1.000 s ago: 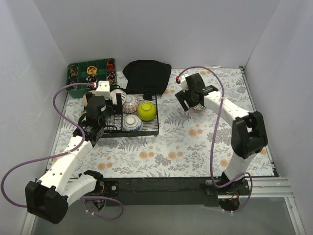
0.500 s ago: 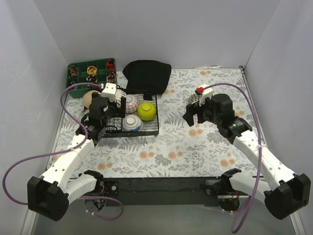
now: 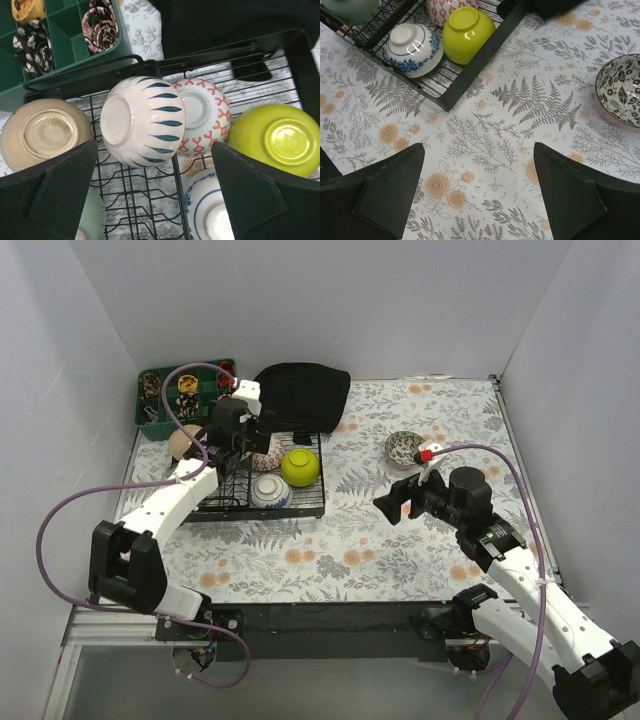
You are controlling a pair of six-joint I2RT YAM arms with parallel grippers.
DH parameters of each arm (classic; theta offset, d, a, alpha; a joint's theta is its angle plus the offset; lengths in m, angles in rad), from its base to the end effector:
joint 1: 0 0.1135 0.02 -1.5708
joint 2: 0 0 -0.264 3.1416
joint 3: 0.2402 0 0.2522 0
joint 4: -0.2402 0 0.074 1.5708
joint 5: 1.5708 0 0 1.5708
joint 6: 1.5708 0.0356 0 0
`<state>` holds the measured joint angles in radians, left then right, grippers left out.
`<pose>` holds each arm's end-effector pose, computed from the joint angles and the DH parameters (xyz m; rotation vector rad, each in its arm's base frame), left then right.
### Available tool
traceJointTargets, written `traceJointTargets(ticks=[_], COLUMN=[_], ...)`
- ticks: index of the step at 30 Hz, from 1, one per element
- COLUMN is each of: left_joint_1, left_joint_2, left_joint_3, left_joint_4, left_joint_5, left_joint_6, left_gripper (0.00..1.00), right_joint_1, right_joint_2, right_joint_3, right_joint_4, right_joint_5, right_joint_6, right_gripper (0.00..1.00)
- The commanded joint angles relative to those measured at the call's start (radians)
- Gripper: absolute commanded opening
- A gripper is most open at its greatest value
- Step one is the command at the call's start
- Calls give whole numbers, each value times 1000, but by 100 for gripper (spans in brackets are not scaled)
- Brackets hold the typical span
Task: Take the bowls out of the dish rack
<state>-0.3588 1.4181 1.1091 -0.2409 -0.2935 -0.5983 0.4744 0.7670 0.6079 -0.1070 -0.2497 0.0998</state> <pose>0.3066 -0.1040 0.3006 -0.4231 2.0629 -0.2658 0.1614 0.0928 0.2886 -0.5234 1.8007 0.6285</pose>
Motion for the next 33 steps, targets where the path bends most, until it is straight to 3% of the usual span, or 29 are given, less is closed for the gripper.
traceJointTargets(ticks=[1,13,25,29,33], left_joint_1=[-38,-80,-89,-92,-94], left_joint_2=[76,257,303,309,309], left_joint_3=[77,135,129,132,132], left_joint_4=[-40,-6,77,84,83], left_joint_5=[-136,-280,-342,-332,-334], left_joint_6=[15,52,133,140,146], left_gripper=[98,98,97,91,74], right_joint_1=[4,4,4,4,3], right_joint_2=[-43,-51,-23,-25,-20], right_joint_3=[-19,-46,-45,-46,-46], right_joint_4=[73,79,81,81,81], right_joint_5=[-39,-83,-118,-111,-112], right_joint_6=[5,-8,-14,-14,-14], right_gripper=[98,98,98,98,98])
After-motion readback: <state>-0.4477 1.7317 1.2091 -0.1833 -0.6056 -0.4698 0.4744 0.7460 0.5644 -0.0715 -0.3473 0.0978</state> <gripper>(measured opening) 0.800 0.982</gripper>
